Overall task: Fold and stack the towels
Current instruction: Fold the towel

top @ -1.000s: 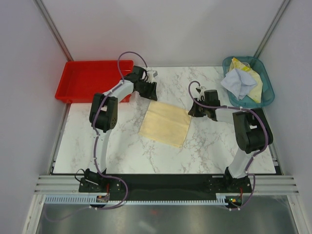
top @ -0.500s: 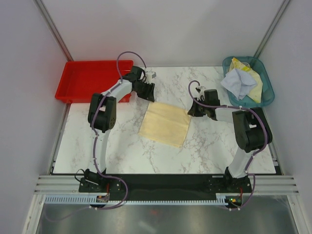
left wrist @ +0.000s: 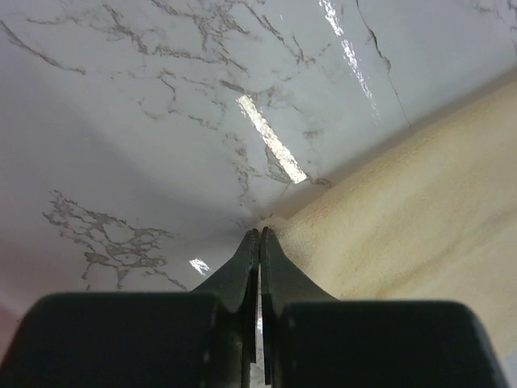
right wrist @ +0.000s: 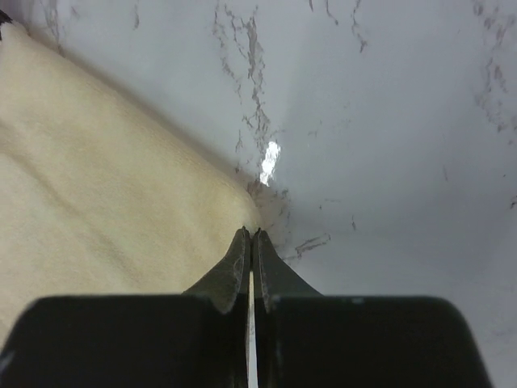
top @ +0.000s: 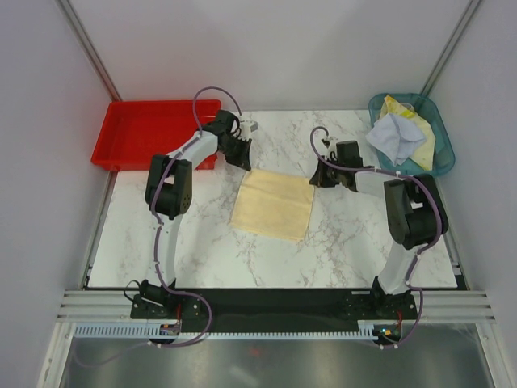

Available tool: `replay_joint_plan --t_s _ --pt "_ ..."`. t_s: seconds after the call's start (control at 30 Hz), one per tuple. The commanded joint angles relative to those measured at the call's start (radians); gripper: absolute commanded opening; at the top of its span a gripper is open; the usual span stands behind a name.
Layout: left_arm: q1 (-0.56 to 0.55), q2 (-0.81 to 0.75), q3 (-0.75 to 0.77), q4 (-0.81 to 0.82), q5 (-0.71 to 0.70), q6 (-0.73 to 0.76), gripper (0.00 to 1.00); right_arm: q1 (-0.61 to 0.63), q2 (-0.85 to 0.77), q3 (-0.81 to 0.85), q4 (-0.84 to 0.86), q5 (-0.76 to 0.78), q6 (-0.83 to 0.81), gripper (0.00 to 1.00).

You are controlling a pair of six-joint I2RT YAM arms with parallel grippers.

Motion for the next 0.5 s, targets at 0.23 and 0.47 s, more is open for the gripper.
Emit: replay_joint_plan --t_s 0.23,0.47 --pt "-0.001 -0.351 -0.004 0.082 -0.064 -0.216 0.02 0.009 -0.313 0.194 -0.157 0.037 -0.027 0.0" --pt "-0.077 -0.678 -0.254 0.131 -0.09 -0.217 0.02 0.019 -0.658 0.014 -0.204 0.07 -0.007 0.0"
